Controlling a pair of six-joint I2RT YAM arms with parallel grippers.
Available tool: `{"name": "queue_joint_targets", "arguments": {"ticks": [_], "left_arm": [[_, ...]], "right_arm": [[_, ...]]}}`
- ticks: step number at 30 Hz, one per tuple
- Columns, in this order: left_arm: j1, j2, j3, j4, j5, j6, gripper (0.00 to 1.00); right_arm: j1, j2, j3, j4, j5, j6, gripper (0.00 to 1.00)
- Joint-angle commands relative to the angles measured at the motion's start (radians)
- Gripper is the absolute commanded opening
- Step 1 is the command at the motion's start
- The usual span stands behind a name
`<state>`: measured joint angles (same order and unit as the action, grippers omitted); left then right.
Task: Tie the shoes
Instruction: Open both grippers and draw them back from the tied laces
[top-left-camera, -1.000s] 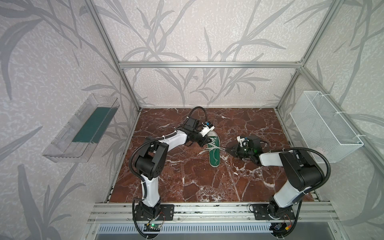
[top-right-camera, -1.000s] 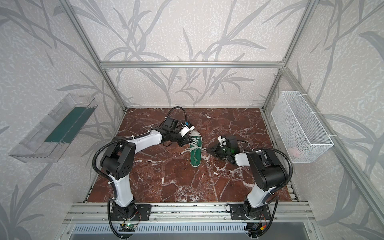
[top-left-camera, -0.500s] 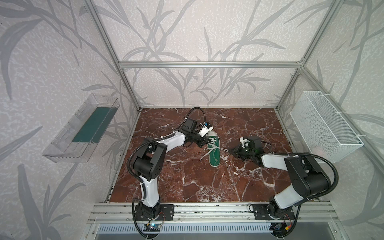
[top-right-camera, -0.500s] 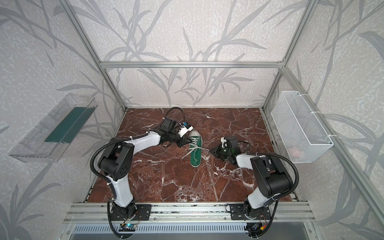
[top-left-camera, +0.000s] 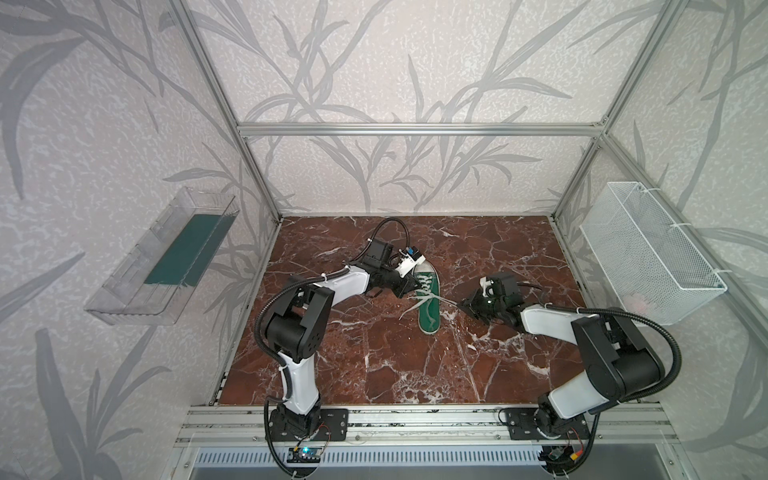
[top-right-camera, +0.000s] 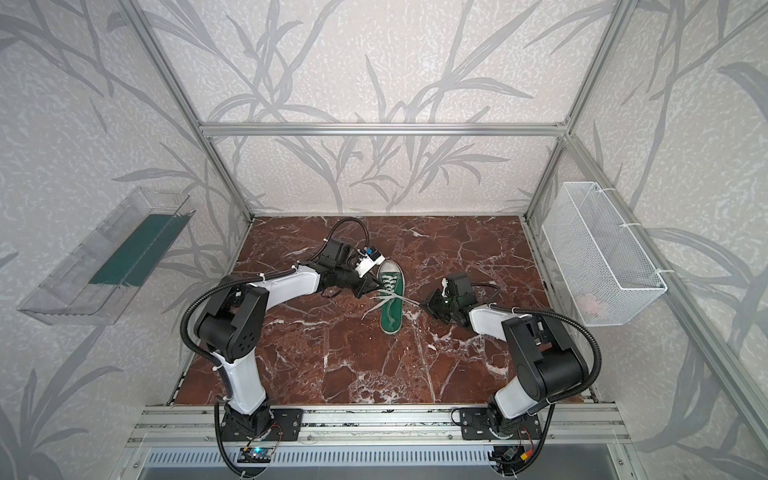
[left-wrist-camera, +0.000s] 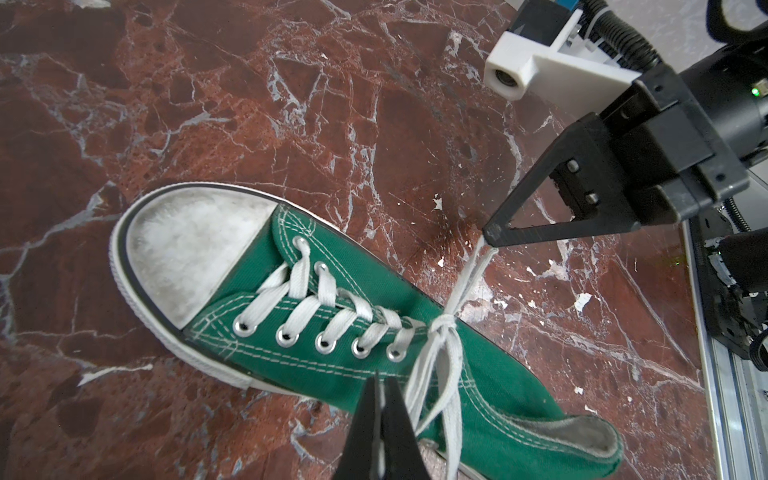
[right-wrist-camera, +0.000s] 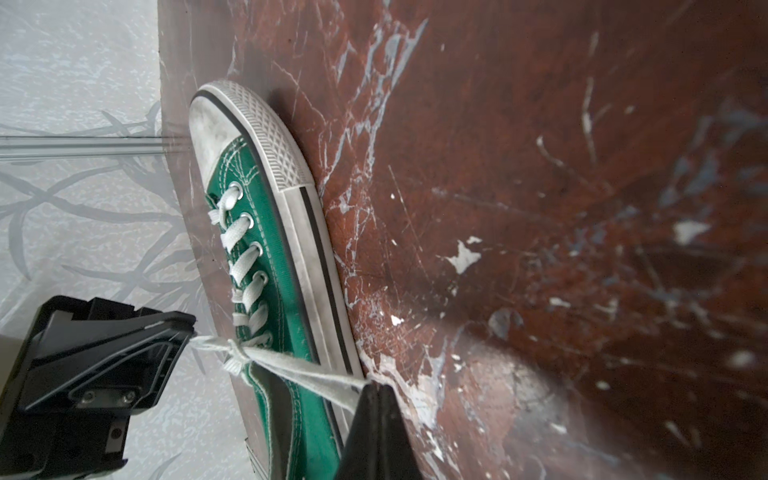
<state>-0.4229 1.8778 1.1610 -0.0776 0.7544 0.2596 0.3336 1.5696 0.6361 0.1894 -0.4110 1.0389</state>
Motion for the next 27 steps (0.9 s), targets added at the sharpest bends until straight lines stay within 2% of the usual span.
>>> {"name": "queue_joint_targets", "arguments": {"ticks": [1, 8, 14, 27], "left_arm": [[0.019, -0.068, -0.02, 0.026, 0.002, -0.009, 0.0], [0.018, -0.088, -0.077, 0.073, -0.012, -0.026, 0.0], [0.026, -0.075, -0.089, 0.112, -0.022, -0.045, 0.0], [0.074, -0.059, -0.098, 0.161, -0.029, -0.077, 0.0]], "right_arm": [[0.028, -0.01, 0.075, -0.219, 0.161, 0.005, 0.0], [0.096, 0.066, 0.223, -0.467, 0.343, 0.033, 0.0], [0.136, 0.065, 0.244, -0.552, 0.492, 0.088, 0.0], [0.136, 0.043, 0.192, -0.537, 0.551, 0.106, 0.0]]}}
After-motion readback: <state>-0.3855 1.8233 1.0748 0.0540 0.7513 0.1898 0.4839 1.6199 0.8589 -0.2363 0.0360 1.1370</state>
